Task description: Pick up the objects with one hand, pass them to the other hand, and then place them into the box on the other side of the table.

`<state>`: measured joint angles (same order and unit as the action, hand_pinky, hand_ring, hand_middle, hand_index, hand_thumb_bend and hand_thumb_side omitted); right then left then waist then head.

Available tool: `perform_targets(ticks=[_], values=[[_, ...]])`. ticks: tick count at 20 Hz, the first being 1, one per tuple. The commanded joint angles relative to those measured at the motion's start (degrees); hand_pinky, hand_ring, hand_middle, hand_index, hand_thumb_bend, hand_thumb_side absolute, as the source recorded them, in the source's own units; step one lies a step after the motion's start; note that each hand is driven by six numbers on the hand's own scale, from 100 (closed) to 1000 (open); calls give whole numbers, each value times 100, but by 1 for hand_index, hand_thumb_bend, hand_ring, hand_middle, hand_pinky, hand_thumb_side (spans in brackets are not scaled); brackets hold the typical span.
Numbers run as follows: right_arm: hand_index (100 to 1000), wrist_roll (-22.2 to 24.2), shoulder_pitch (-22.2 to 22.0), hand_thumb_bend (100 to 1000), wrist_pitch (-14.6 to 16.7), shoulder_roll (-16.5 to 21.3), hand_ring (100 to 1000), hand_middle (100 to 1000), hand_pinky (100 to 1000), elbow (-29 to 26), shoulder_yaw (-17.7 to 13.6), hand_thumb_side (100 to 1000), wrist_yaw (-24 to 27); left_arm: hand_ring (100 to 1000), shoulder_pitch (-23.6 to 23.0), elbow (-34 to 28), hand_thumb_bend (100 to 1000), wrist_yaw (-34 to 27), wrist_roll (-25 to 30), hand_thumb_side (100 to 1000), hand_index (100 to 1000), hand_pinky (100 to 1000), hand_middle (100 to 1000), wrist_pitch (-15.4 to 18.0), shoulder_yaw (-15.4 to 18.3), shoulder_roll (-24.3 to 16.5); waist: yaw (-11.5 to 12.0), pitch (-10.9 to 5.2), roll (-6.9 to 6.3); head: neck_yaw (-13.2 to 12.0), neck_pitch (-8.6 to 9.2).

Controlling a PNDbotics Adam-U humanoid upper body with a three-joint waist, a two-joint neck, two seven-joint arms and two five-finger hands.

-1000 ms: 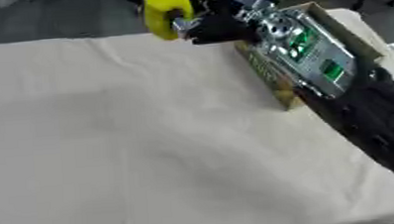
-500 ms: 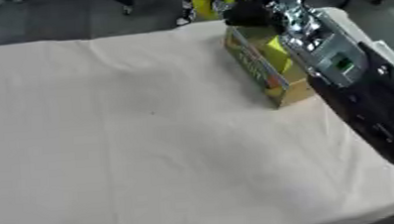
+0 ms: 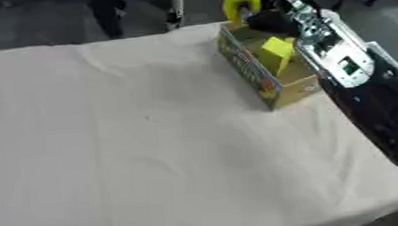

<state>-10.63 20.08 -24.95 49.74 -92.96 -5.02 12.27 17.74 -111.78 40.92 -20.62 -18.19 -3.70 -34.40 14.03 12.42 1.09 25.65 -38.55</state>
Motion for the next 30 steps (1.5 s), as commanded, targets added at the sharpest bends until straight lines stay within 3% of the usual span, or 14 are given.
perform_targets(ticks=[1, 8, 17, 23, 26, 30], values=[[633, -189, 47, 100, -60, 171, 806, 614, 879, 216, -127, 250, -136, 601, 32, -43, 434, -53, -76, 329, 819, 490, 673, -1, 74, -99, -17, 19, -89, 105, 101], [635, -450, -28, 100, -188, 133, 807, 615, 880, 674, -221, 231, -364, 602, 29, -41, 428, -73, -142, 330, 818, 491, 673, 18, 73, -87, -31, 23, -93, 372, 140], [655, -559, -14, 100, -378, 84, 814, 633, 888, 1264, -245, 215, -841, 603, 41, -42, 425, -43, -130, 332, 820, 494, 675, 27, 70, -78, -15, 18, -106, 318, 116], [771, -51, -18, 100, -218, 51, 837, 727, 880, 1422, -189, 412, -1281, 600, 45, -44, 422, -48, -123, 330, 818, 491, 671, 37, 64, -64, -1, 8, -125, 215, 71], [841, 178, -4, 203, -53, 32, 862, 781, 884, 1465, -215, 449, -1443, 599, 46, -51, 420, -92, -152, 331, 818, 493, 669, 68, 50, -56, -2, 5, -128, 199, 68], [873, 297, 15, 303, 147, 24, 892, 805, 904, 1497, -246, 378, -1674, 599, 48, -38, 416, -114, -163, 333, 818, 493, 670, 92, 42, -50, -8, 1, -129, 168, 74]])
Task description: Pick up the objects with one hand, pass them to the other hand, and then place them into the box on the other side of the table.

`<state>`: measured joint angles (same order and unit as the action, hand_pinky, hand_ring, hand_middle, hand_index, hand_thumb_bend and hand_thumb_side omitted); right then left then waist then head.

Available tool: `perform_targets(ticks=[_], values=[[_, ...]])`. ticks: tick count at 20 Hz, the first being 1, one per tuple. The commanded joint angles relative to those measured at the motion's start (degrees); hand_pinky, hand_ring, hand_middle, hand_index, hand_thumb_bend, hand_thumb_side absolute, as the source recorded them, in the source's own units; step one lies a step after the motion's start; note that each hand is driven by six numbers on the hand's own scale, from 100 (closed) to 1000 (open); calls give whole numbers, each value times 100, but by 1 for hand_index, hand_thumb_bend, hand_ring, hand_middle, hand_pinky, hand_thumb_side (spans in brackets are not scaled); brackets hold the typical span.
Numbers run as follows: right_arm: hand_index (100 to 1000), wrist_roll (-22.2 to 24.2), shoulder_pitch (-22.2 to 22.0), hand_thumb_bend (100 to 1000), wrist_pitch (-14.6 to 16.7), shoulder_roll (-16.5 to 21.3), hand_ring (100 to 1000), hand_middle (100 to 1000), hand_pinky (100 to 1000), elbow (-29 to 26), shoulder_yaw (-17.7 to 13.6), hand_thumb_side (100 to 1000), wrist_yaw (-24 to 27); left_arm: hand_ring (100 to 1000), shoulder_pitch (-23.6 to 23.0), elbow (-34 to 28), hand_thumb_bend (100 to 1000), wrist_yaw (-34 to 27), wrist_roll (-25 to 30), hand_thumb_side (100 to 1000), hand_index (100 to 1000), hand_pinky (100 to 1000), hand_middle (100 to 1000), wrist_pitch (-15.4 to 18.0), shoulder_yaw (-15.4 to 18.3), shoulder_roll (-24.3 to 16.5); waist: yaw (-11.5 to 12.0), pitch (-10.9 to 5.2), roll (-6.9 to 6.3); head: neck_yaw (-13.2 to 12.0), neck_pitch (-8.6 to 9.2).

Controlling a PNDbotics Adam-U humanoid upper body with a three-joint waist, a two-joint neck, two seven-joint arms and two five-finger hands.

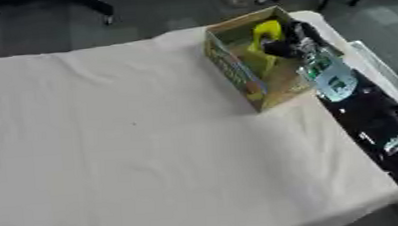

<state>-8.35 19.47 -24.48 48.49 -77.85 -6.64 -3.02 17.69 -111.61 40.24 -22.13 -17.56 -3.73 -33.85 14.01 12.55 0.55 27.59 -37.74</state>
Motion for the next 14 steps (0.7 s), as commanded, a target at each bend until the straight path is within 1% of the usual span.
perform_targets(ticks=[1, 3, 5, 7, 8, 9, 11, 13, 14], values=[[882, 71, 81, 310, 115, 146, 905, 812, 911, -10, -92, 363, -187, 599, 54, -52, 415, -47, -9, 335, 818, 493, 670, 31, 44, -102, -7, -13, -75, -31, -1], [893, 65, 88, 311, 124, 142, 915, 821, 917, -22, -98, 378, -277, 599, 53, -47, 415, -47, -4, 335, 818, 493, 670, 32, 42, -98, -6, -14, -75, -44, 19], [903, 44, 92, 320, 91, 141, 922, 827, 919, -53, -106, 369, -360, 599, 49, -44, 414, -49, -4, 336, 818, 493, 670, 32, 42, -92, -5, -16, -74, -59, 28], [908, -21, 104, 333, 22, 138, 925, 830, 920, -84, -121, 306, -403, 599, 51, -44, 413, -48, -1, 337, 818, 493, 670, 36, 39, -88, -4, -20, -72, -74, 35], [908, -64, 109, 358, -15, 134, 925, 829, 920, -97, -128, 254, -400, 599, 51, -43, 413, -46, 1, 337, 818, 493, 670, 38, 37, -87, -4, -21, -71, -76, 38], [907, -114, 110, 374, -45, 129, 924, 828, 919, -118, -136, 228, -382, 599, 49, -41, 413, -45, 3, 337, 818, 493, 670, 38, 37, -85, -4, -22, -71, -79, 36], [902, -233, 102, 365, -64, 115, 920, 824, 914, -203, -161, 197, -265, 599, 46, -38, 412, -43, 2, 338, 818, 492, 670, 36, 40, -84, -5, -20, -70, -89, 31], [900, -408, 79, 339, -24, 101, 917, 822, 910, -375, -206, 200, -27, 599, 44, -37, 412, -42, 1, 338, 817, 492, 670, 35, 44, -86, -10, -16, -70, -98, 27], [900, -519, 69, 310, -2, 101, 915, 824, 908, -484, -236, 250, 73, 599, 44, -37, 412, -41, -2, 337, 817, 492, 670, 33, 49, -85, -12, -15, -70, -103, 25]])
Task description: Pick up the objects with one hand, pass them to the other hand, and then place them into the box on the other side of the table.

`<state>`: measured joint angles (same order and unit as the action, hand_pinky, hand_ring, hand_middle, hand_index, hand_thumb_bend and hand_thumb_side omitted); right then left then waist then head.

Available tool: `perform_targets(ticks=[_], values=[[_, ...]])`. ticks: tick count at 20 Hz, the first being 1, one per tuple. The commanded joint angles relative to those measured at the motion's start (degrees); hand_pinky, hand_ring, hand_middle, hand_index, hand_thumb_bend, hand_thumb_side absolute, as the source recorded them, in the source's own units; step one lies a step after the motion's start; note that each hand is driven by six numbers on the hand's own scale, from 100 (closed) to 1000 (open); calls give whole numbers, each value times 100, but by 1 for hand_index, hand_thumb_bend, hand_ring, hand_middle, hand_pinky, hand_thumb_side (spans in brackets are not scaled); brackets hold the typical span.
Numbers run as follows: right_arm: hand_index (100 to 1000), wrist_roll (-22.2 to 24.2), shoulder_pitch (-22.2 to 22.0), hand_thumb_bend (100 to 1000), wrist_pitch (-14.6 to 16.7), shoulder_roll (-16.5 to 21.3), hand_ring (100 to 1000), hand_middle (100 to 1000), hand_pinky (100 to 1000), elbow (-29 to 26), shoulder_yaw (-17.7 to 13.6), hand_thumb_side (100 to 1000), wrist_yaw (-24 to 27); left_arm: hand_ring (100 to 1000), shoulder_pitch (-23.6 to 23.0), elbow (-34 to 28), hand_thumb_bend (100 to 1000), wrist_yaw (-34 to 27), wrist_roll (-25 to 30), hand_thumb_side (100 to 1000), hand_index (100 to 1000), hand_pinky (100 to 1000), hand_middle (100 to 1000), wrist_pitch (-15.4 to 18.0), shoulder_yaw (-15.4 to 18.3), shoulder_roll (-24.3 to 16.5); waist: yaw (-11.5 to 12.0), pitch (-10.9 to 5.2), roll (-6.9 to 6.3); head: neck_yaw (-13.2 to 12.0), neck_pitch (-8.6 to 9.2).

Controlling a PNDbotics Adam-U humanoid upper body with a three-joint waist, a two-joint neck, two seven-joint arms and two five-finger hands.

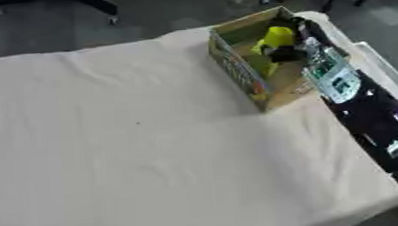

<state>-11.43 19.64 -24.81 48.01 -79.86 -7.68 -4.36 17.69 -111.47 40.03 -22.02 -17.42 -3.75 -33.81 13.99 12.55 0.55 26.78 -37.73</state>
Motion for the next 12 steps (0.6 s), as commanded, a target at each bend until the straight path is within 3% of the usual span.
perform_targets(ticks=[1, 5, 7, 10, 12], values=[[899, -343, 48, 326, 50, 152, 913, 821, 908, -408, -173, 175, 275, 599, 43, -53, 413, -16, -20, 336, 817, 492, 670, 17, 58, -88, -13, -14, -70, -27, 24], [892, -924, 46, 289, 246, 178, 913, 839, 895, -1116, -376, 174, 422, 599, 37, -61, 414, 9, -72, 335, 815, 491, 669, -5, 104, -79, -32, -16, -67, -86, 27], [881, -1522, 33, 262, 383, 191, 922, 846, 888, -1563, -506, 202, 463, 599, 34, -60, 420, 20, -77, 329, 814, 489, 669, -9, 114, -72, -41, -17, -64, -135, 38], [880, -2394, -15, 227, 589, 172, 918, 846, 883, -2319, -466, 203, 645, 598, 50, -60, 417, 23, -66, 333, 814, 484, 668, -6, 114, -50, -31, -17, -58, -200, 49], [853, -2712, -46, 166, 723, 187, 902, 812, 882, -2740, -379, 197, 799, 597, 64, -65, 419, 22, -75, 328, 813, 481, 668, -2, 115, -41, -18, -19, -49, -259, 47]])
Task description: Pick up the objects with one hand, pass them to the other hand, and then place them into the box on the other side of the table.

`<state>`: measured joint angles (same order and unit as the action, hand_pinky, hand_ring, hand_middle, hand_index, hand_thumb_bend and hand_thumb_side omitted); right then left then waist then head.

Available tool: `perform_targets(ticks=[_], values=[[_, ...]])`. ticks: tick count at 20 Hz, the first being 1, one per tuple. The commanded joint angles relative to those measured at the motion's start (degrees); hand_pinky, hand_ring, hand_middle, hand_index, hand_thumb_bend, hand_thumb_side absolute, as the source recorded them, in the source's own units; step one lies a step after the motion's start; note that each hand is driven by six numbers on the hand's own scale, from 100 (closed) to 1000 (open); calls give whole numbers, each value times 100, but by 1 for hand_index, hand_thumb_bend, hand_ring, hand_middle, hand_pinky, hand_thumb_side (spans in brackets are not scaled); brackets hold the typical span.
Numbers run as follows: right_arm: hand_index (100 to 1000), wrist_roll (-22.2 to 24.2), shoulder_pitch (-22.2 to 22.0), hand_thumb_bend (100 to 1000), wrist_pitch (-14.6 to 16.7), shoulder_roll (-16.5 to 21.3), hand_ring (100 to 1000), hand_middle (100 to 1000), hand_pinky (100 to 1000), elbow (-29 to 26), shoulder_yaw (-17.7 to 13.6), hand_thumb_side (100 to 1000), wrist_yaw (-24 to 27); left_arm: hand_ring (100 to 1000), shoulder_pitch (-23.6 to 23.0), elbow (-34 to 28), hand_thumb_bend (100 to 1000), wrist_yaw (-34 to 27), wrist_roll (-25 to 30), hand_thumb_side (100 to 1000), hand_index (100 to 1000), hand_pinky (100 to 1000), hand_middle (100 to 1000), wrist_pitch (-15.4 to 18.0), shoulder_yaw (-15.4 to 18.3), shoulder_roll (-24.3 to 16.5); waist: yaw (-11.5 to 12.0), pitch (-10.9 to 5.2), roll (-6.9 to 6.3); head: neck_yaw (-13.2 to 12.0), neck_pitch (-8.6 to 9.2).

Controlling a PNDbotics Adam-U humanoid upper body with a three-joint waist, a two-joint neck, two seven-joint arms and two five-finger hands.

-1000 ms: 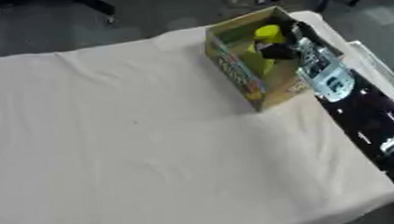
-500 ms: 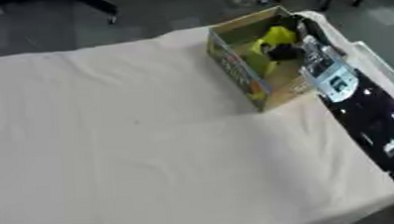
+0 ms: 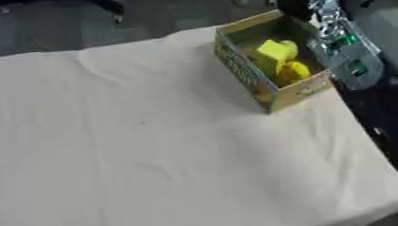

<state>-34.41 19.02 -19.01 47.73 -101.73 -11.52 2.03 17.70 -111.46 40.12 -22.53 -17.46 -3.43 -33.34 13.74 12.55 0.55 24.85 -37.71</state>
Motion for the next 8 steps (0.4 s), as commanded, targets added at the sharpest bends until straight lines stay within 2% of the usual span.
perform_targets(ticks=[1, 3, 6, 8], values=[[848, -505, -2, 155, 231, 225, 896, 802, 882, -735, 49, 185, 176, 597, 67, -65, 427, 14, -25, 317, 812, 477, 667, 6, 84, -83, 14, -18, -45, -108, 51], [834, -573, -35, 100, 384, 232, 881, 785, 884, -1058, 141, 202, 90, 594, 71, -60, 432, 12, -20, 303, 810, 466, 659, 12, 91, -66, 27, -15, -38, -221, 59], [827, -435, 29, 100, 634, 164, 877, 775, 885, -1259, 309, 270, 17, 595, 99, -70, 408, -57, -97, 339, 809, 460, 657, 1, 141, 22, 50, -23, -31, -478, 44], [829, -285, 134, 100, 814, 48, 891, 776, 888, -1280, 419, 309, 47, 625, 148, -75, 383, -185, -213, 427, 810, 481, 687, -3, 190, 128, 73, -35, -27, -724, 38]])
